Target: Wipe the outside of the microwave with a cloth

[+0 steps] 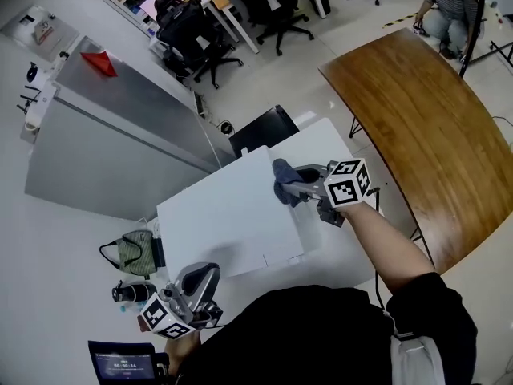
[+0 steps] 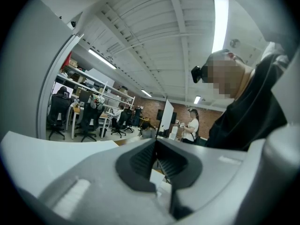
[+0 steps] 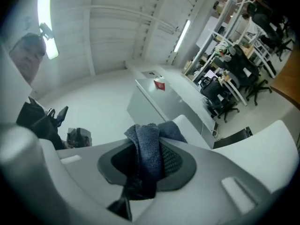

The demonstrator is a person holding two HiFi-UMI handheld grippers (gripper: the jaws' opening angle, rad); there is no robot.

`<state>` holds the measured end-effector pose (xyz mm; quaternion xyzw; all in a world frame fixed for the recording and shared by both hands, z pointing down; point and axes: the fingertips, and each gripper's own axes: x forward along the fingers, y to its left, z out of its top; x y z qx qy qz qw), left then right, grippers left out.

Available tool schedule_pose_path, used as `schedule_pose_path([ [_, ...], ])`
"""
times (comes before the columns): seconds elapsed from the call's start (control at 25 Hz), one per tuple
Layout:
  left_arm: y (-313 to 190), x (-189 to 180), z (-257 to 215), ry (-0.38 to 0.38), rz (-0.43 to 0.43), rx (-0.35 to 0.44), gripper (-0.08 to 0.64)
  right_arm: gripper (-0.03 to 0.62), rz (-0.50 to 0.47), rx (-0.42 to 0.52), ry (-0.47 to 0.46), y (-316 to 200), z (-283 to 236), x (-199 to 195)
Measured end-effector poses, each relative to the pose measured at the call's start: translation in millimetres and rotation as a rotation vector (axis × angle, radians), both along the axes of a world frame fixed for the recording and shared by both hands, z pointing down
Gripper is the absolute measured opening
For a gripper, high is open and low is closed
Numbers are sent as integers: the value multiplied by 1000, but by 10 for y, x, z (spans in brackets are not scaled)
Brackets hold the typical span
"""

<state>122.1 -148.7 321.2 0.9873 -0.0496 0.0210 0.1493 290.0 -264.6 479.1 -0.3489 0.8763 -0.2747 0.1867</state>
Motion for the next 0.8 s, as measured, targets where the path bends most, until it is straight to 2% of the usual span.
schedule_pose_path([
  [0.12, 3, 41, 53, -7, 3, -18, 5, 91, 17, 5, -40, 2, 148, -6],
  [0.24, -12, 7, 178, -30, -11, -42, 5, 91, 18, -99, -23, 9, 665, 34],
  [0.32, -23, -10, 252, -40, -18, -58, 4, 89, 1, -212, 51, 31, 1211, 13],
  [0.44, -33, -16, 318, -53, -24, -69, 5, 86, -25, -365, 239, 76, 1993, -20],
  [0.64, -75, -153, 379, -65, -47, -64, 5, 77, -61, -497, 506, 115, 2531, -59],
  [0.72, -62, -129, 303, -52, -38, -51, 5, 77, -84, -527, 558, 125, 2593, -70],
  [0.8, -40, -95, 189, -32, -27, -31, 3, 87, -77, -504, 514, 135, 2384, -44],
])
